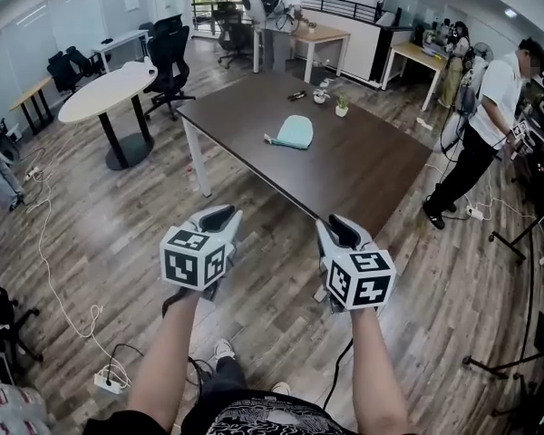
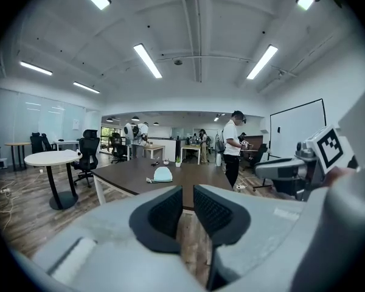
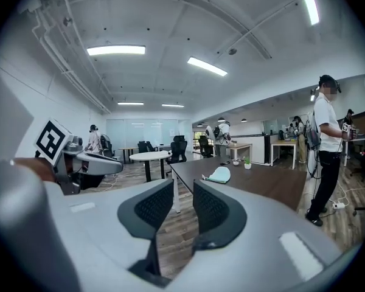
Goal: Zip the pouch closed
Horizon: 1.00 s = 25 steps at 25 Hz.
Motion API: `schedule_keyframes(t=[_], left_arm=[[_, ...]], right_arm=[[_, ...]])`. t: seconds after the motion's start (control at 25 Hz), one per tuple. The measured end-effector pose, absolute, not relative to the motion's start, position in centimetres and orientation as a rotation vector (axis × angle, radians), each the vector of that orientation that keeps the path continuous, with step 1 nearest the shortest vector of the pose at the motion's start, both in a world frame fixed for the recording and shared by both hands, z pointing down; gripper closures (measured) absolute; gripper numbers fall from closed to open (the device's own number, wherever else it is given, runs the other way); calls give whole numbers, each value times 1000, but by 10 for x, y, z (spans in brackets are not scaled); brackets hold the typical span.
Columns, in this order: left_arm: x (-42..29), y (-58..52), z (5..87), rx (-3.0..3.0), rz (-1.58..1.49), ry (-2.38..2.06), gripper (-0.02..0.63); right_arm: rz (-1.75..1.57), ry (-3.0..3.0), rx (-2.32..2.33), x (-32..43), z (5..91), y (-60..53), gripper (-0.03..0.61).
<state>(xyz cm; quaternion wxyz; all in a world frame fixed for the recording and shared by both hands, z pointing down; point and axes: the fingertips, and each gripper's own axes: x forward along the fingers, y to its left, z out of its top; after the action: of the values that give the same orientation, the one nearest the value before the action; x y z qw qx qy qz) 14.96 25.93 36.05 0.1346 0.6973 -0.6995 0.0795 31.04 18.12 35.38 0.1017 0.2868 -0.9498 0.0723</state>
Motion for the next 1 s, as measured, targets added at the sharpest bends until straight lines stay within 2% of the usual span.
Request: schedule_keyframes(t=[0.24,0.48,0.56,0.84,1.0], left_arm=[[112,229,366,2082,204,-1954,504],[78,202,364,2166,203,-1868,414],[65,194,365,2194,232,-1855,406],[20,174,366,2198,227,-1834,311],[-2,166,366,2182,208,-1834,262]], right_arm=[[279,-2802,909,276,356,161,426],[270,-2742,986,246,358,145,369],[259,-2721,1011,235,359,141,349],[284,-2667,1154,210,357,127,277],[330,-2652,1250,204,353,119,210]])
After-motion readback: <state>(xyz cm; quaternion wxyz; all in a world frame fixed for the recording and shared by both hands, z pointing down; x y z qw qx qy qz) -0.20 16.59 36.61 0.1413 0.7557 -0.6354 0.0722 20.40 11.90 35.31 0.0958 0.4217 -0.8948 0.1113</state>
